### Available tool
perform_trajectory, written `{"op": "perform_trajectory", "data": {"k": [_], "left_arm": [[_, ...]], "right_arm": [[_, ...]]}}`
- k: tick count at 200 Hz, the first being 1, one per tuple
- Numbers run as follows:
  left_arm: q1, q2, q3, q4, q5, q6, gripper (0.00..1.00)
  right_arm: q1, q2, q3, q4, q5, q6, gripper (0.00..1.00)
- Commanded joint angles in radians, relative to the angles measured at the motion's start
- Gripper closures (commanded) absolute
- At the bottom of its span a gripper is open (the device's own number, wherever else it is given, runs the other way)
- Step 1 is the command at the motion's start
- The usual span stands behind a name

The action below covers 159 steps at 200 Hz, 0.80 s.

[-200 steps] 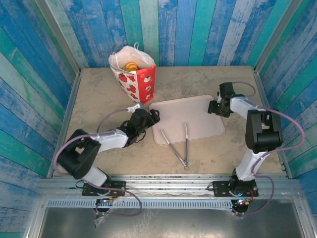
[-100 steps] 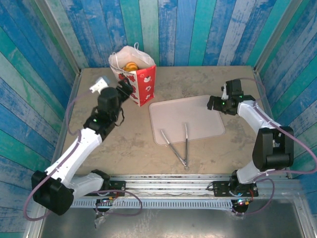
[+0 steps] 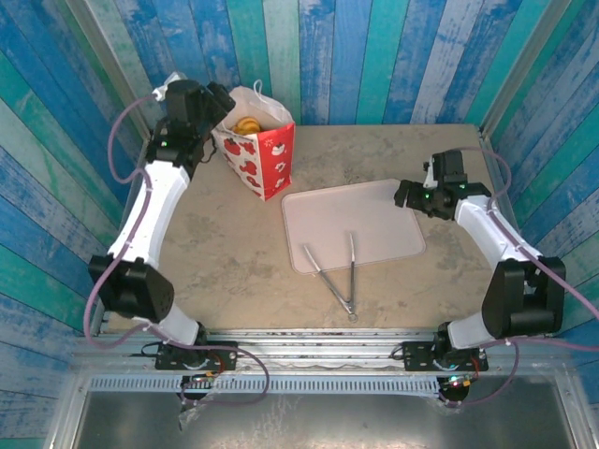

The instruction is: Take the fake bread out of the paper bag

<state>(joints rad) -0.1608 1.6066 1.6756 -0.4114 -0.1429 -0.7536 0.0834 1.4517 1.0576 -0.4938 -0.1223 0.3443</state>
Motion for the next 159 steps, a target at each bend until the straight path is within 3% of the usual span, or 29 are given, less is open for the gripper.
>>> {"op": "perform_trajectory", "data": {"k": [1,94,159], "left_arm": [[0.015,0.094,0.093,-0.134,0.064,0.015,0.06],[0.04,0.221,0.16,-0.202,0.061,-0.026,0.0],[0.062,0.275,0.154,-0.193,0.072,-0.026,0.08]], "right_arm": [[-0.005,-0.027,-0.019,-0.018,-0.032,0.004,0.0],[-0.004,-0.057,-0.048,-0.003,-0.037,0.005,0.0],[-0.005,-0.04,-0.059,0.014,-0.054,0.016,0.0]]}}
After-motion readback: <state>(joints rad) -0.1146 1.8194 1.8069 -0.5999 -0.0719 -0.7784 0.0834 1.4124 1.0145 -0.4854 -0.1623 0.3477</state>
